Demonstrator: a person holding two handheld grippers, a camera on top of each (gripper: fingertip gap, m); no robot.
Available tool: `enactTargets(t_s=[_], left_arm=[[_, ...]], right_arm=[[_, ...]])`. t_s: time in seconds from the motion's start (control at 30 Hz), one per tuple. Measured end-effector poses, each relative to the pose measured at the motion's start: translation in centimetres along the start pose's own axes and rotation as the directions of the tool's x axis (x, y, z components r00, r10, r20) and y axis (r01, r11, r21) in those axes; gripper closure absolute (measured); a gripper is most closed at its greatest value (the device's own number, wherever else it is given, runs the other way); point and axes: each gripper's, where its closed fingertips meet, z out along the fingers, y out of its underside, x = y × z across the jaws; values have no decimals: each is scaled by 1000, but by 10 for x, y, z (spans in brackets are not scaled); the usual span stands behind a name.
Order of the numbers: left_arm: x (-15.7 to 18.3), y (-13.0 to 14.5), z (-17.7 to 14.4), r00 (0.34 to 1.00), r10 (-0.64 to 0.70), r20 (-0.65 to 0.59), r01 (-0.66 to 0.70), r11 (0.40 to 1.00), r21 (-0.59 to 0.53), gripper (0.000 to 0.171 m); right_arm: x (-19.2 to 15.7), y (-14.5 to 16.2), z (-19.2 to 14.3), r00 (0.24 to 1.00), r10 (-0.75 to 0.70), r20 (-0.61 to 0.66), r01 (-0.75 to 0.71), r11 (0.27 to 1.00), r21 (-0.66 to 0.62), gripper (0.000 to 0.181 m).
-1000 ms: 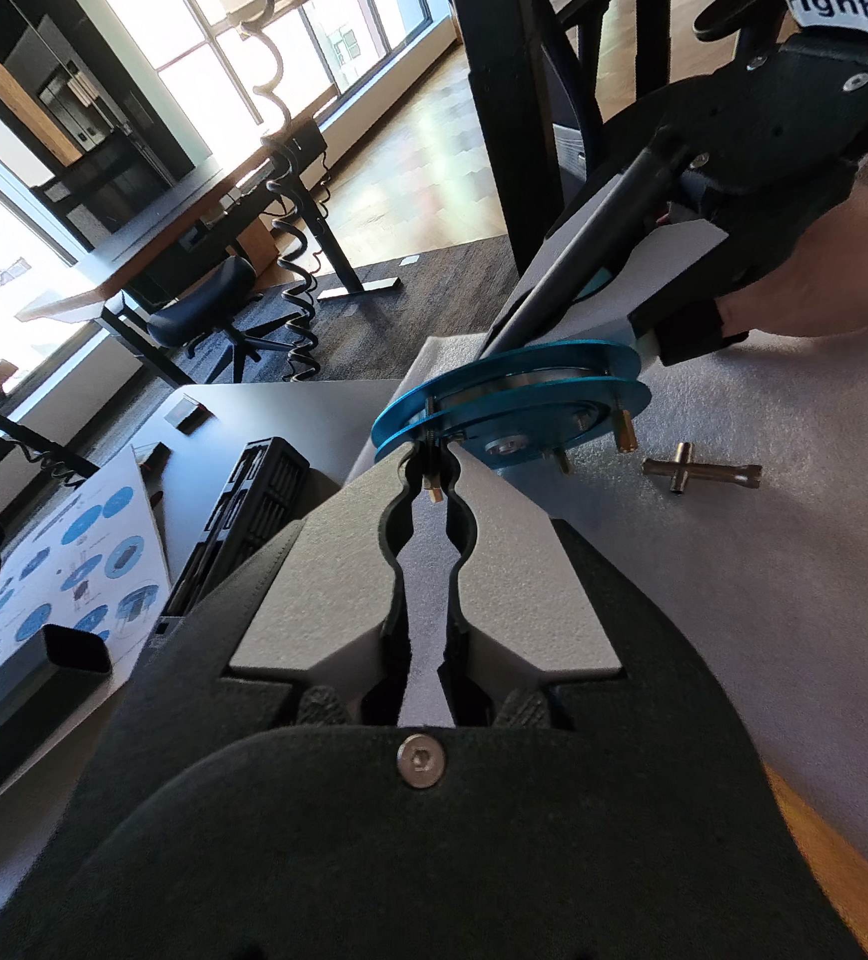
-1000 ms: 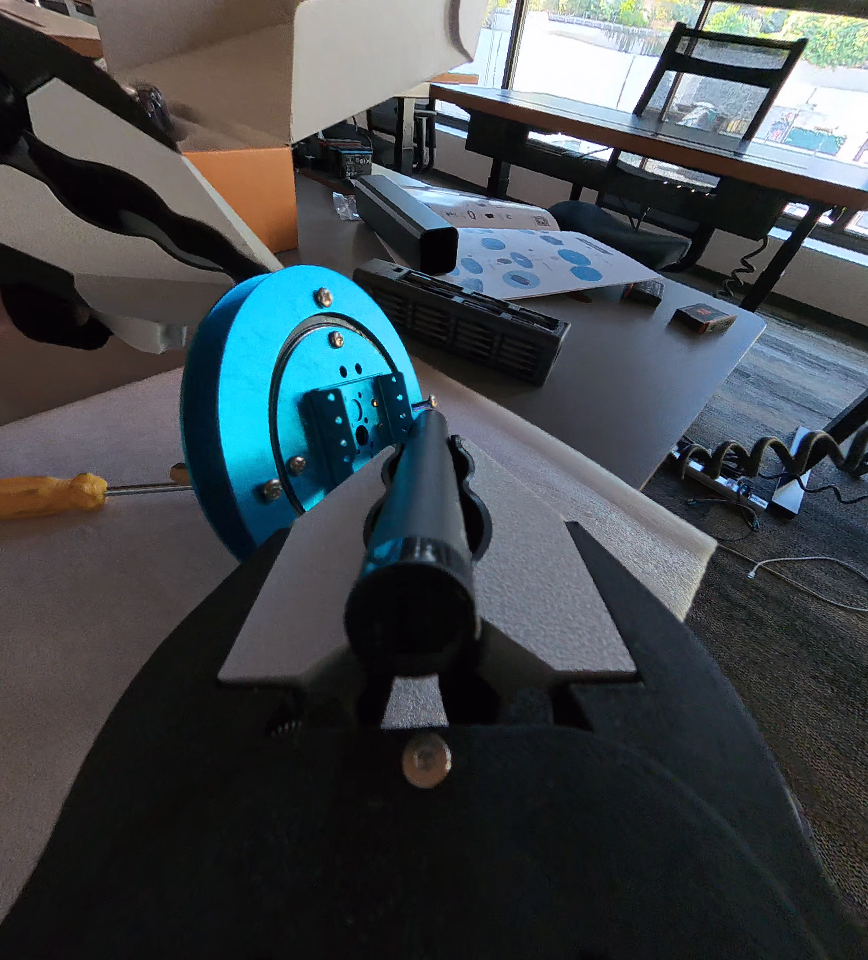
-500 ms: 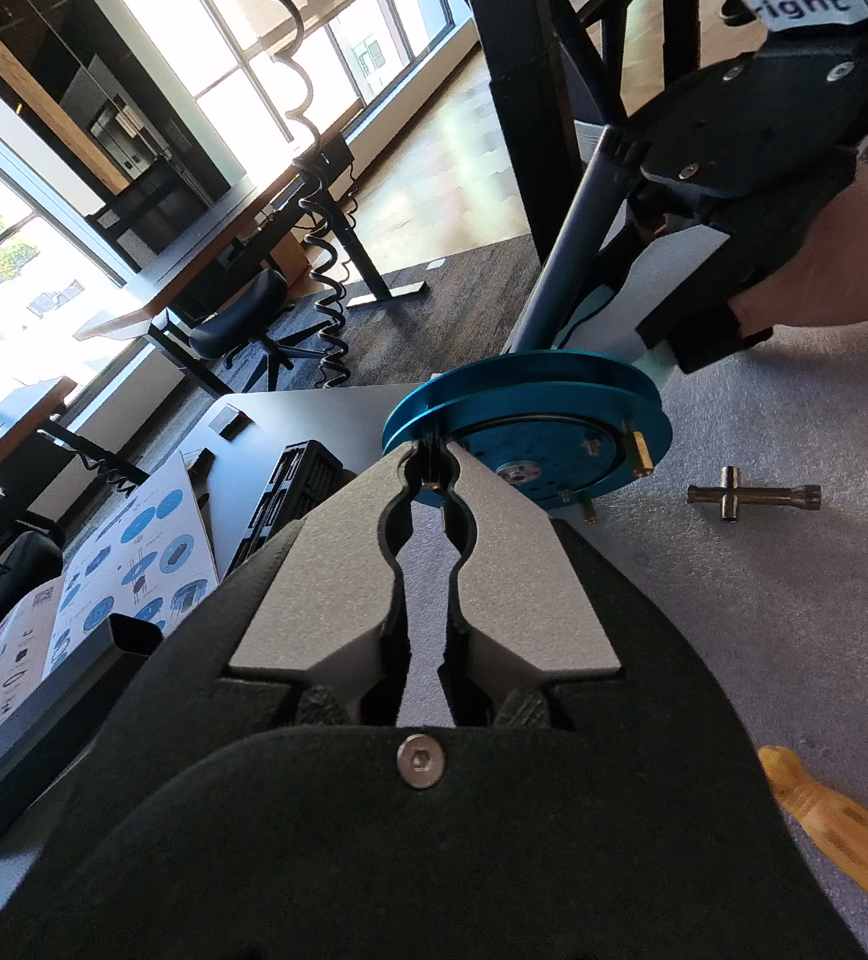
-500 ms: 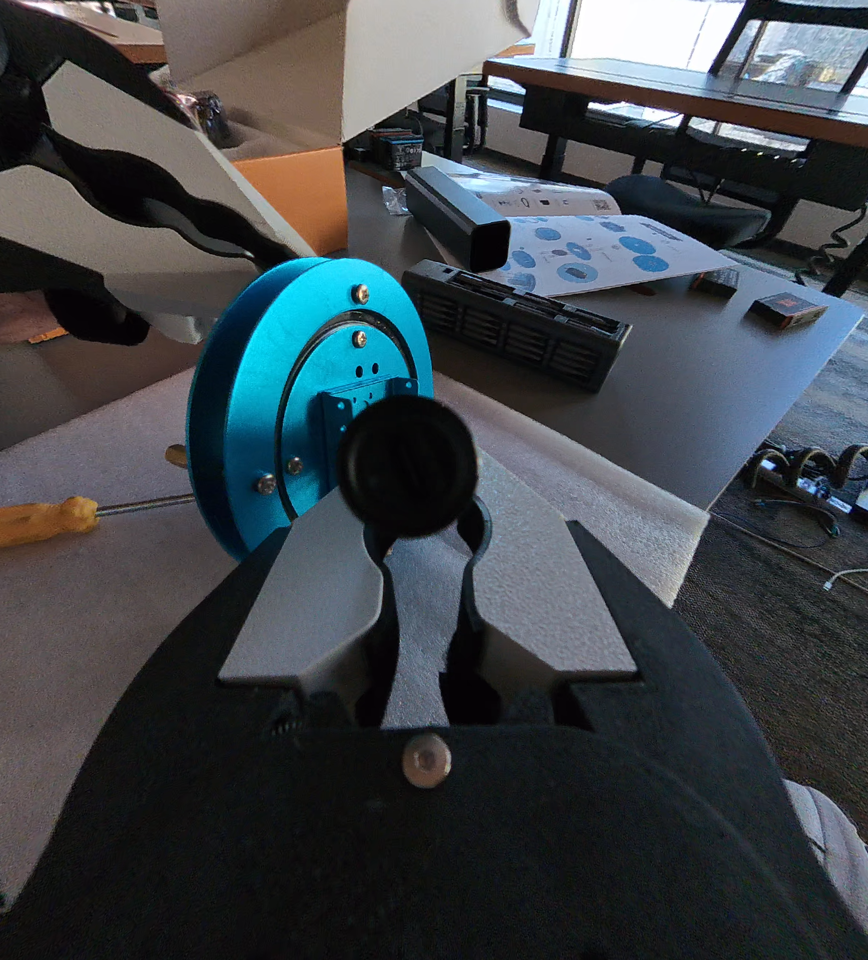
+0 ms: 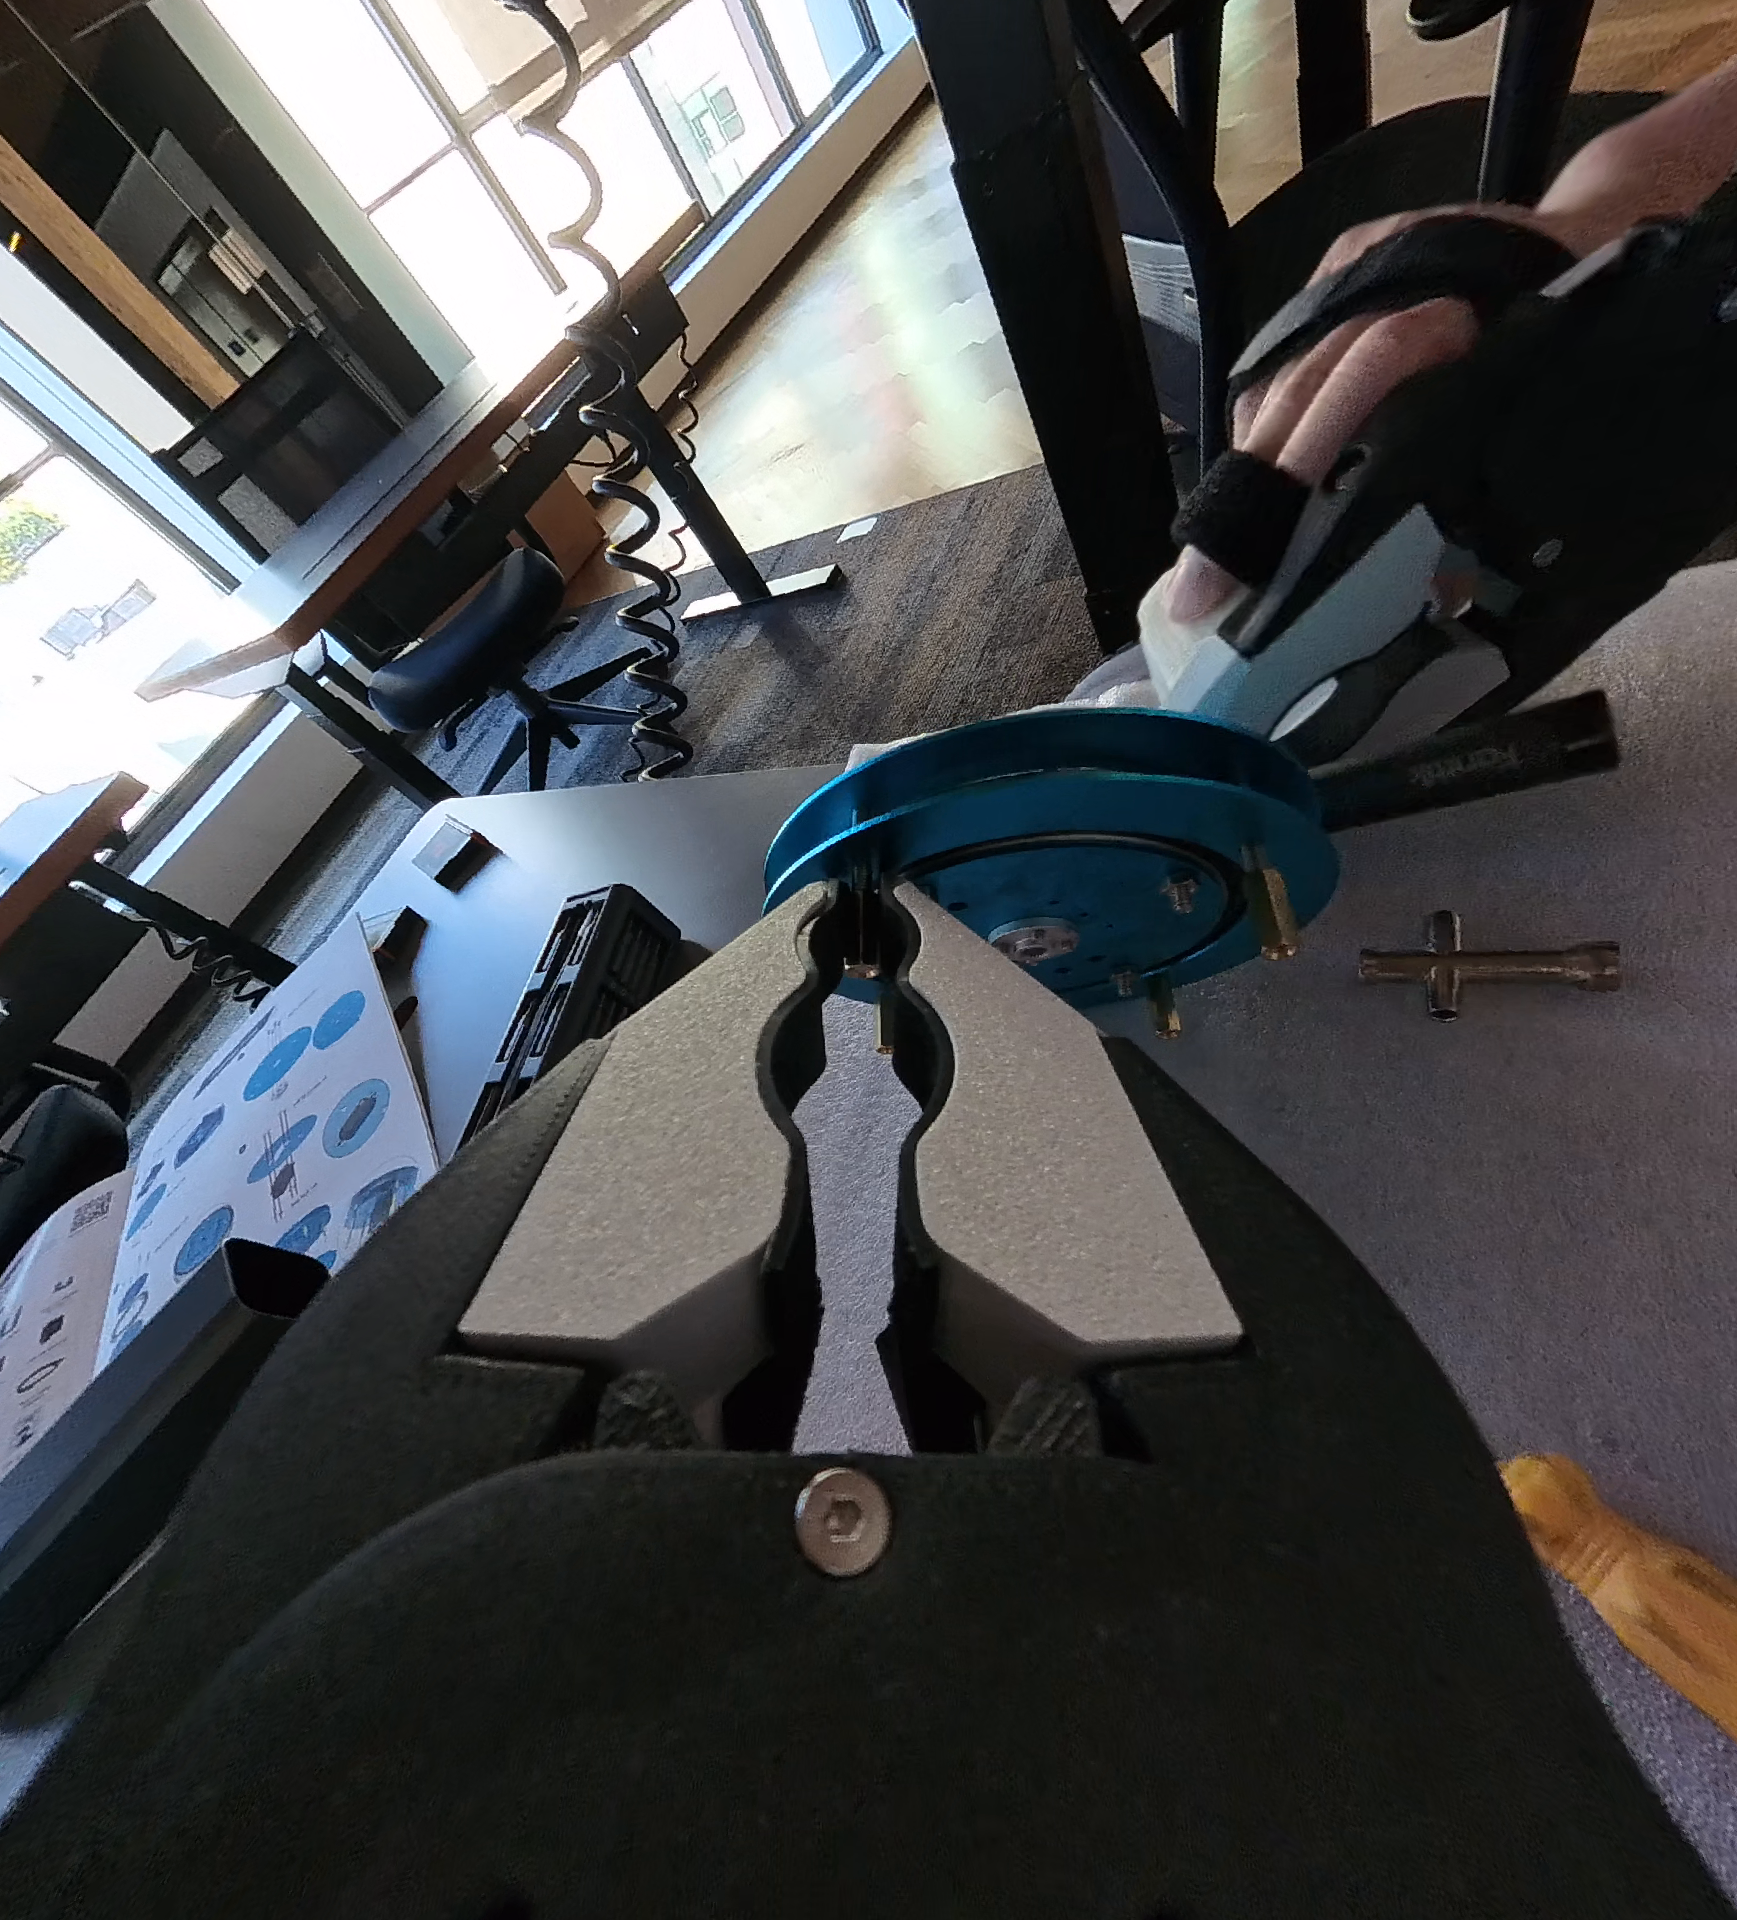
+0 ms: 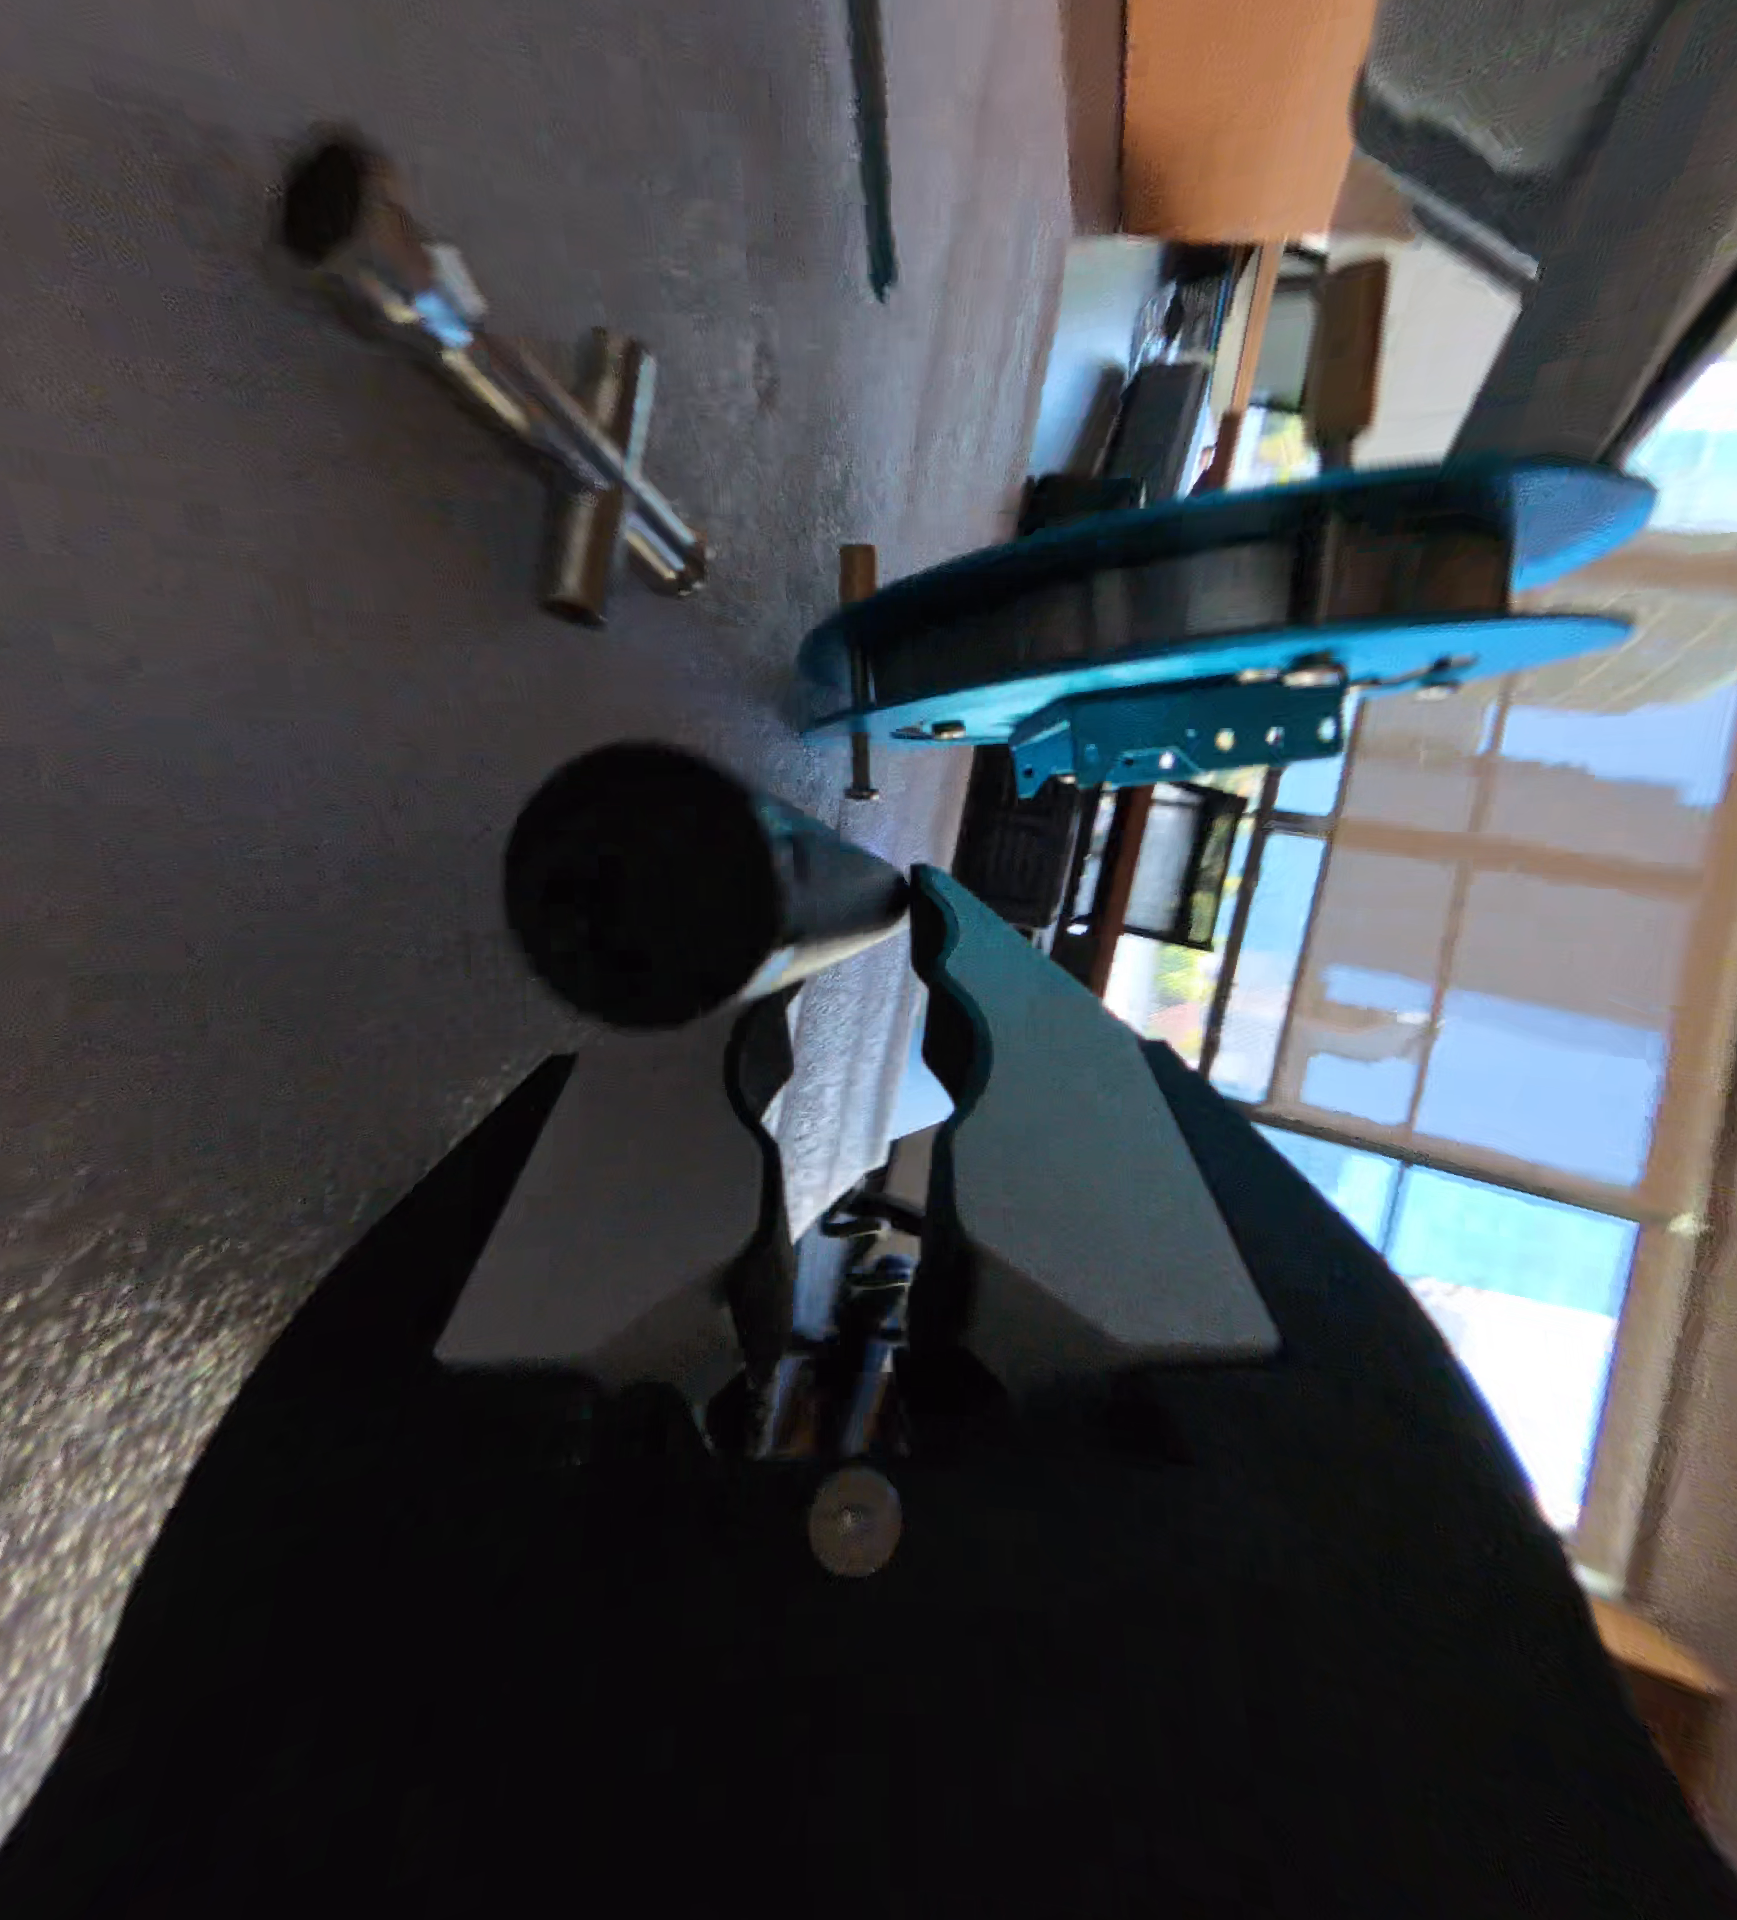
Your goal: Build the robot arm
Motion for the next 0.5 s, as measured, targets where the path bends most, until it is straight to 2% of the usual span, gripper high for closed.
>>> enactTargets(t_s=[0.1,0.2,0.33,0.4,0.43,0.47,0.5], left_arm=[[1,-1,0,1000,7,1,-7,1000,-2,168],[1,-1,0,1000,12,-1,-12,1000,-3,168],[0,0,1,1000,7,1,-7,1000,-3,168],[0,0,1,1000,-1,-1,1,1000,-1,168],[0,0,1,1000,-2,-1,2,1000,0,168],[0,0,1,1000,-1,-1,1,1000,0,168],[0,0,1,1000,-2,-2,2,1000,-1,168]], right_arm=[[-3,-3,-3,992,-112,57,111,994,19,162],[2,-4,-8,971,-221,85,218,975,45,155],[-1,2,-17,955,-245,170,238,969,62,155],[-2,16,-22,959,-89,269,84,996,29,155],[4,23,-23,949,72,307,-74,997,-5,155],[10,24,-25,890,282,358,-293,956,-25,152],[20,18,-27,757,499,421,-536,844,-37,140]])
